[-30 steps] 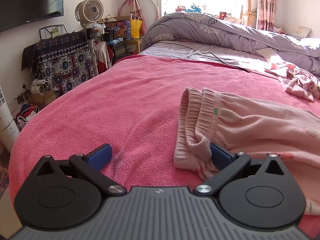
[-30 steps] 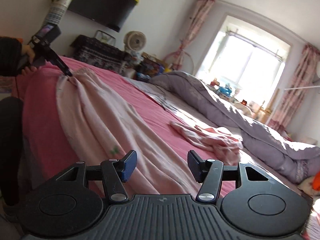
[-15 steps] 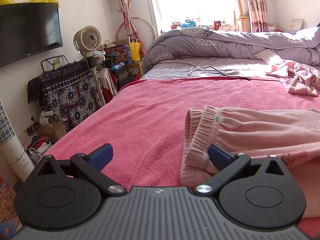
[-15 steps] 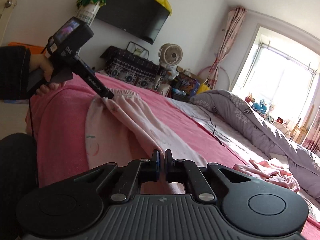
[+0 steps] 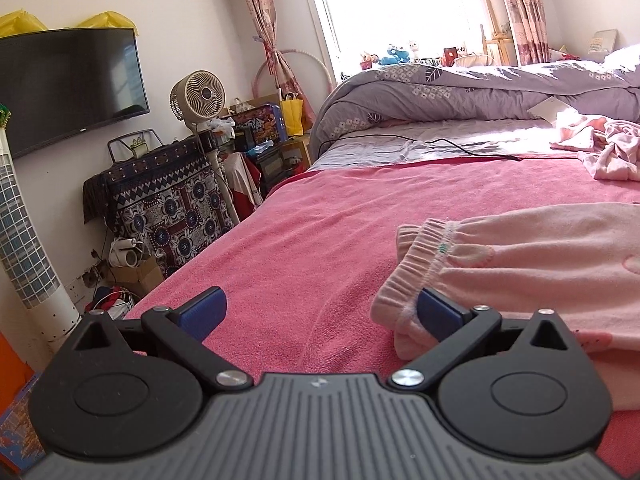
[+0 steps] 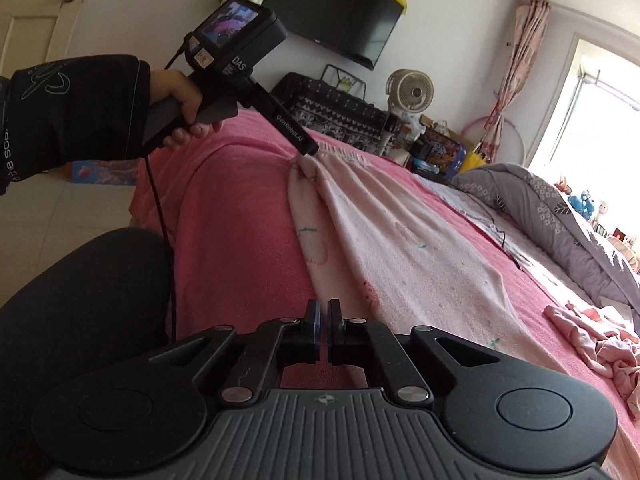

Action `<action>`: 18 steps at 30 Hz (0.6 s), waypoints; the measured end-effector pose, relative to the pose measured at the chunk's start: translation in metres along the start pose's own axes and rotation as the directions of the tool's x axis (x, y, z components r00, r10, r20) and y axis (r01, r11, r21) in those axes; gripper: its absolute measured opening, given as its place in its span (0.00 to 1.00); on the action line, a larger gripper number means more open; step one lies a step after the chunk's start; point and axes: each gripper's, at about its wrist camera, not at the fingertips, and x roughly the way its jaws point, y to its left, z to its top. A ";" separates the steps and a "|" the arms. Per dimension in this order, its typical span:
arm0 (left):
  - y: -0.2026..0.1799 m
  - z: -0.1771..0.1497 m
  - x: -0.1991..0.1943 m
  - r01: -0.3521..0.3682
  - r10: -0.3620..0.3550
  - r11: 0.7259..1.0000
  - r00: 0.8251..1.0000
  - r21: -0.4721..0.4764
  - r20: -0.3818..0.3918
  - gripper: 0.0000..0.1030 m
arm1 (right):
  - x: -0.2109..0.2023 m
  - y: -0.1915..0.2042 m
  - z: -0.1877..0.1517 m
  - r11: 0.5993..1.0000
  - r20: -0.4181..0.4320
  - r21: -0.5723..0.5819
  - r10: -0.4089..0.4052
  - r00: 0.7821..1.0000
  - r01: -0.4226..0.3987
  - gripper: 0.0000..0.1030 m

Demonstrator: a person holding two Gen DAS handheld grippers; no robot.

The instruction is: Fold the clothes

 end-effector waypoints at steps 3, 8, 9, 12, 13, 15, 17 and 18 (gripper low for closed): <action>0.002 0.003 -0.001 0.005 -0.005 1.000 1.000 -0.014 0.005 1.00 | 0.001 0.002 0.004 0.992 0.043 -0.060 -0.106 0.993 0.109 0.24; 0.005 0.009 -0.002 -0.004 0.004 0.999 1.000 -0.035 0.017 1.00 | 0.021 0.001 -0.005 0.979 0.001 -0.100 -0.177 0.984 0.176 0.34; 0.006 0.010 -0.003 -0.047 0.047 0.998 0.999 -0.033 0.021 1.00 | 0.022 0.002 -0.007 0.978 0.001 -0.111 -0.180 0.984 0.179 0.34; 0.016 0.013 0.000 -0.097 0.097 0.994 0.995 -0.055 0.014 0.99 | 0.025 0.008 -0.010 0.964 0.017 -0.163 -0.209 0.978 0.209 0.34; 0.022 0.012 0.001 -0.088 0.088 0.992 0.996 -0.087 -0.001 0.99 | 0.026 0.010 -0.011 0.957 0.023 -0.184 -0.222 0.975 0.223 0.29; 0.029 0.010 0.002 -0.074 0.073 0.990 0.997 -0.123 -0.016 0.99 | 0.029 0.011 -0.013 0.947 0.023 -0.207 -0.244 0.969 0.244 0.11; 0.030 0.007 0.000 -0.081 0.079 0.989 0.997 -0.124 -0.016 0.99 | 0.032 0.010 -0.014 0.949 0.016 -0.200 -0.246 0.969 0.244 0.07; 0.030 0.006 0.000 -0.082 0.081 0.989 0.997 -0.119 -0.015 0.99 | 0.031 0.008 -0.014 0.956 0.012 -0.183 -0.231 0.973 0.229 0.07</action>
